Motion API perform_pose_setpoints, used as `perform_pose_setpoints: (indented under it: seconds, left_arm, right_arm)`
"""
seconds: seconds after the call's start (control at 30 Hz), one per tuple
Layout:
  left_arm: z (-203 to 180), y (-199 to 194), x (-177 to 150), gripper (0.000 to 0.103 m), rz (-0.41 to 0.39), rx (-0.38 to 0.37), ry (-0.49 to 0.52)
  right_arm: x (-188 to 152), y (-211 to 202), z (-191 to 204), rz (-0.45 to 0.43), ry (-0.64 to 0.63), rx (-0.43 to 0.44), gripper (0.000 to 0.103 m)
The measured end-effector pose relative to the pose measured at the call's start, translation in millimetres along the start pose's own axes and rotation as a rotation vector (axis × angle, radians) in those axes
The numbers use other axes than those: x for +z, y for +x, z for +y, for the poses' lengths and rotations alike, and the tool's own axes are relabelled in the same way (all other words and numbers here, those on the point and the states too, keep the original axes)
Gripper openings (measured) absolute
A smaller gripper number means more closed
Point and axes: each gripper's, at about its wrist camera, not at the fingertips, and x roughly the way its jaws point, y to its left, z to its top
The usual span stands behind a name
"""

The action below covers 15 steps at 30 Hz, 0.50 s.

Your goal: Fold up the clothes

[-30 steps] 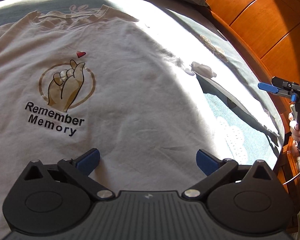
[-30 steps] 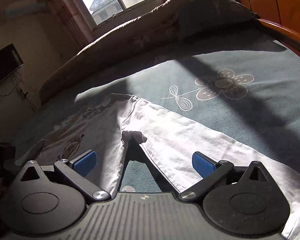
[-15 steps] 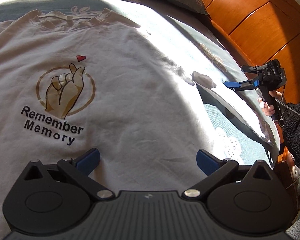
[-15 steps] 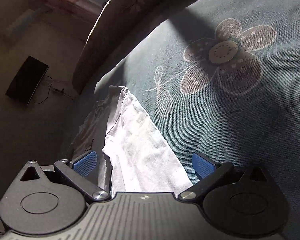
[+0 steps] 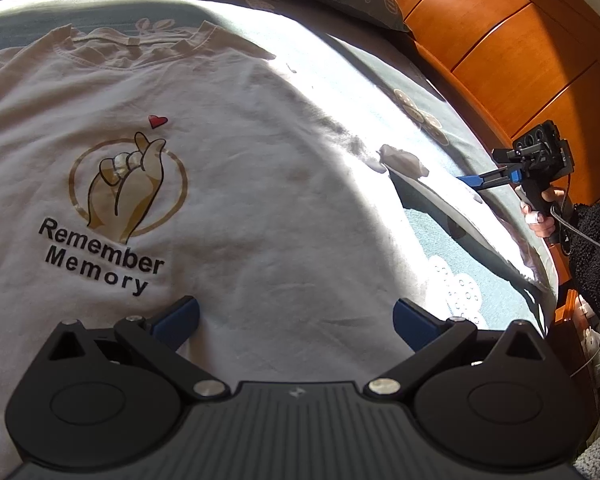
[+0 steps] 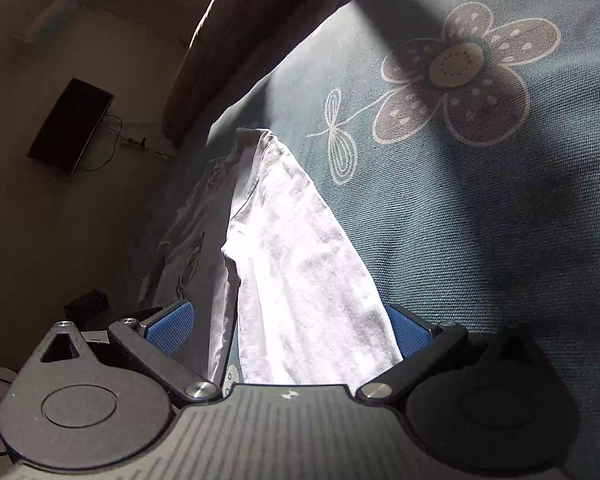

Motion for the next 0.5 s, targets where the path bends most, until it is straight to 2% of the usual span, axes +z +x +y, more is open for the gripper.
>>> perform_pose_setpoints:
  seconds: [0.13,0.3,0.43,0.5]
  left_arm:
    - [1,0,0,0.102,0.000,-0.003,-0.001]
    - [5,-1,-1,0.102,-0.017,-0.027,-0.012]
    - [5,-1,-1,0.102,-0.023,-0.027,-0.005]
    - [4,-1,-2,0.102,-0.026,-0.026,-0.004]
  right_arm:
    - [9,14,6,-0.005,-0.003,-0.017,0.103]
    - [-18,-3,7,0.020,-0.009,0.016,0.102]
    - [-15,-1,8,0.028,-0.023,-0.038,0.092]
    - [-12,0,7,0.035,-0.025,-0.065,0.080]
